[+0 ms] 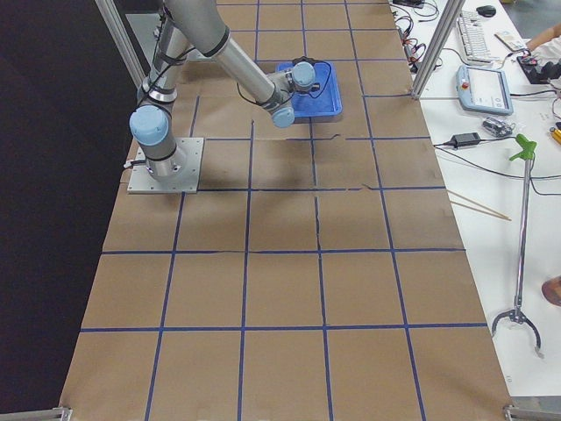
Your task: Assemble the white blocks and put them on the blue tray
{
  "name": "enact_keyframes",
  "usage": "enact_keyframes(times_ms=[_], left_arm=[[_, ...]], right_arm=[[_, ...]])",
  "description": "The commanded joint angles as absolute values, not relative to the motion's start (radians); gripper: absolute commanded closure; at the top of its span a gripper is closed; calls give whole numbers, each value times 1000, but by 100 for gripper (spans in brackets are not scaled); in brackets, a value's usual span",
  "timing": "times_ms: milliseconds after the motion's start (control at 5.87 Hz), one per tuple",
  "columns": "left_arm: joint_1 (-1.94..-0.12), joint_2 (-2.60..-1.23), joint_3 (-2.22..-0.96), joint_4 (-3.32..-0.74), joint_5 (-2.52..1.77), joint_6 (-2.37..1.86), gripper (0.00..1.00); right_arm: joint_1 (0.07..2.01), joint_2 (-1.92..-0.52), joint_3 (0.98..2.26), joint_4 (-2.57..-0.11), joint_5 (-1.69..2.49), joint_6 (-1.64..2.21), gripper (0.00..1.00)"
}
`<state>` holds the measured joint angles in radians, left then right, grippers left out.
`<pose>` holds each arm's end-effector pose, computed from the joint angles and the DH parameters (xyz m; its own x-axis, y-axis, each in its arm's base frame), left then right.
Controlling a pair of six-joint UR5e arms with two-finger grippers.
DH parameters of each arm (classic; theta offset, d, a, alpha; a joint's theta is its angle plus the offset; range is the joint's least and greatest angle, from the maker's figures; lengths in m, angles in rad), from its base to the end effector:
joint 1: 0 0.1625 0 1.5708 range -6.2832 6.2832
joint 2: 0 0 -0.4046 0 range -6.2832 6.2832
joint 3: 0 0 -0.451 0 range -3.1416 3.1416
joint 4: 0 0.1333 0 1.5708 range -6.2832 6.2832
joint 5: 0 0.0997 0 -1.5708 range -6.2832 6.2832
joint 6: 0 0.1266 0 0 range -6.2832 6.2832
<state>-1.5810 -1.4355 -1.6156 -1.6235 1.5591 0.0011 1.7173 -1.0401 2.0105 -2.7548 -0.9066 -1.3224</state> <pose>-0.1399 -0.4976 0.4814 -0.9999 0.0117 0.0116 0.0113 0.9992 -0.0378 0.2935 -0.5411 0.0630 -0.0485 -0.9972 0.0574 -0.7717 0.0010 -0.6360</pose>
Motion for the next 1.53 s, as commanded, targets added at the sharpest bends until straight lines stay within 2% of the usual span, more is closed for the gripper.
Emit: enact_keyframes(times_ms=[0, 1363], left_arm=[[-1580, -1434, -1614, -1635, 1586, -26, 1], [-1578, -1434, -1621, -1637, 1575, -26, 1]], right_arm=[[1721, -1040, 2013, -2755, -907, -1322, 64], [1727, -1040, 2033, -2816, -907, -1253, 64]])
